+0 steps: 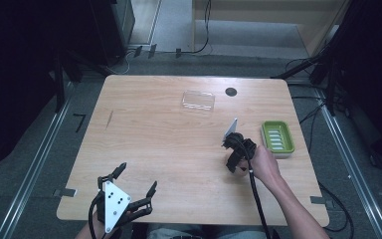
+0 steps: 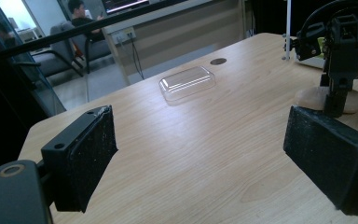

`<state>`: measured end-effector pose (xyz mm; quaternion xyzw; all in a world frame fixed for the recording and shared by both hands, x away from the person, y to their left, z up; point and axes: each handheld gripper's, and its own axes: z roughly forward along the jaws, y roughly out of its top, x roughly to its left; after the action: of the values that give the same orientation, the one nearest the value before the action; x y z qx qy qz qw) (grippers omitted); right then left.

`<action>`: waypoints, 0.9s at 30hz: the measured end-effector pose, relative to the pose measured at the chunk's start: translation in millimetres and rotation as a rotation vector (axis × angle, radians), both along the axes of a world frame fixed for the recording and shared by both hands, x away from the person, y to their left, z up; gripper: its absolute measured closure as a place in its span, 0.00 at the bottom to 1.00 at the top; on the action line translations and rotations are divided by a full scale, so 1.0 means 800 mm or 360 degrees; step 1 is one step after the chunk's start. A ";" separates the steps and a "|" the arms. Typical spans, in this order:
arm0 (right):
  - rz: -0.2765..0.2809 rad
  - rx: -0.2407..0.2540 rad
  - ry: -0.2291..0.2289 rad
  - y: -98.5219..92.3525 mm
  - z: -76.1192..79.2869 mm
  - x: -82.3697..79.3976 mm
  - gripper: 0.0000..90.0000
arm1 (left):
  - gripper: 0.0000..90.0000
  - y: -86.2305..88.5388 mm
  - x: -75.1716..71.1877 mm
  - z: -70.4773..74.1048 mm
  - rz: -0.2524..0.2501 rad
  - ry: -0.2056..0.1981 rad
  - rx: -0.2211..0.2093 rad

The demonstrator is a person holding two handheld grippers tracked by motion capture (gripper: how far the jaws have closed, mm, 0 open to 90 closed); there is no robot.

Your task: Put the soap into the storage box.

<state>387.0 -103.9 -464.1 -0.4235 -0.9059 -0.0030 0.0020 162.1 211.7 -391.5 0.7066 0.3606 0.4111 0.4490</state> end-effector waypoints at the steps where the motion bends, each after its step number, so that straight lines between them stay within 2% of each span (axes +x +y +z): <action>1: 0.0006 -0.0005 -0.0005 0.000 0.002 0.000 0.37 | 0.11 0.000 0.000 0.000 0.0001 -0.0001 -0.0002; 19: 0.0016 0.0006 -0.0007 -0.013 0.021 -0.001 0.37 | 0.11 0.001 0.000 0.000 0.0006 -0.0002 -0.0008; 27: -0.0006 0.0021 -0.0010 -0.024 0.025 -0.003 0.37 | 0.11 0.001 0.000 0.000 0.0006 -0.0003 -0.0008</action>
<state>384.8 -122.8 -443.8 -0.4251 -0.9051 -0.0104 0.0021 161.7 212.2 -391.3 0.7044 0.3626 0.4117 0.4504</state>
